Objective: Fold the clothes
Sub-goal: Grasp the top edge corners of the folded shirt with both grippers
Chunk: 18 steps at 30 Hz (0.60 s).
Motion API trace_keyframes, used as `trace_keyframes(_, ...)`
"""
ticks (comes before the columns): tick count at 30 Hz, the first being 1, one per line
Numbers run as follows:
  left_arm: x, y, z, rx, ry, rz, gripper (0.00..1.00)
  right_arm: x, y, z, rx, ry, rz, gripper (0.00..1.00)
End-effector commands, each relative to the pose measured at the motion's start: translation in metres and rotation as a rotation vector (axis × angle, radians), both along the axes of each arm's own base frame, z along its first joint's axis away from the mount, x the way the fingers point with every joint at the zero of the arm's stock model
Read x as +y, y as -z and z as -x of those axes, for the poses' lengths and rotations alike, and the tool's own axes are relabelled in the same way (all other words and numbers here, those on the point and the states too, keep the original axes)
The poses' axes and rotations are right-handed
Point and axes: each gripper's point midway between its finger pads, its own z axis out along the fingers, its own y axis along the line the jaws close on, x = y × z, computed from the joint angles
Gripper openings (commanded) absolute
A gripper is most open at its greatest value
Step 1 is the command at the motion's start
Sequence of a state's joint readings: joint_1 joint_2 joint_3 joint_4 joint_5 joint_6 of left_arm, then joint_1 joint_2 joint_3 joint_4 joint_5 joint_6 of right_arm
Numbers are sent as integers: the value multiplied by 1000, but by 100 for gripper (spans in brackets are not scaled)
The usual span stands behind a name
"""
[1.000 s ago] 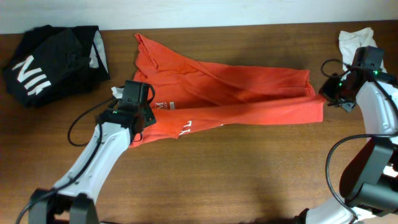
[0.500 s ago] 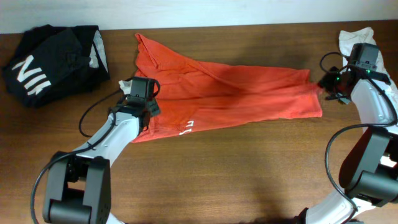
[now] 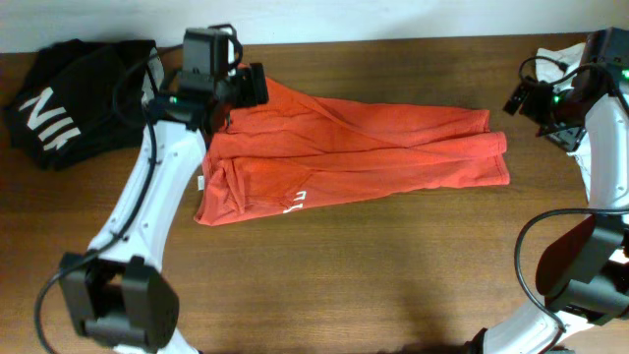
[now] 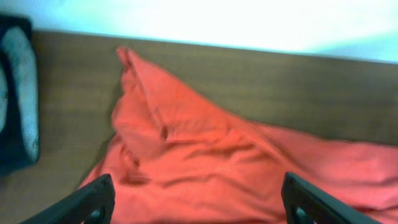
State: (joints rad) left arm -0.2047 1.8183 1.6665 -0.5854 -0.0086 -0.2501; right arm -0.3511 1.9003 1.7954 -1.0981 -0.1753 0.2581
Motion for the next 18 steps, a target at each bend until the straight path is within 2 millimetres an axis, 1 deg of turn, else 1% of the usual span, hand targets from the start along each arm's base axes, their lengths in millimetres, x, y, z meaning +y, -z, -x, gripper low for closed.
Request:
trace_keyframes(1,-9,21,-36,63,115,104,83,27,-6,-5,-13,-84,-17,99)
trace_keyframes(2,-11,32,-42,85,124,117,83,34,-6,-7,-13,-101,-17,99)
trace_keyframes(3,-14,56,-52,124,118,129,83,40,-5,-8,-12,-115,-18,99)
trace_keyframes(4,-16,68,-57,144,103,141,82,46,-5,-9,-9,-129,-18,99)
trace_keyframes(5,-17,89,-65,163,83,158,82,56,-5,-10,-5,-151,-19,99)
trace_keyframes(7,-19,121,-80,159,82,161,82,70,-5,-11,-3,-183,-17,99)
trace_keyframes(8,-20,130,-83,162,82,161,81,73,-4,-12,-1,-191,-11,99)
trace_keyframes(9,-20,148,-85,186,75,163,78,77,-4,-11,7,-200,6,99)
trace_keyframes(10,-19,160,-84,205,72,161,78,79,-2,-11,13,-206,20,99)
trace_keyframes(13,-18,183,-84,233,66,150,78,84,1,-11,27,-216,30,99)
trace_keyframes(15,-17,202,-85,247,79,128,78,84,4,-6,50,-216,25,99)
trace_keyframes(17,-18,214,-82,270,78,124,78,84,4,-5,55,-214,28,99)
trace_keyframes(18,-19,217,-81,274,80,124,77,82,4,-5,58,-212,36,99)
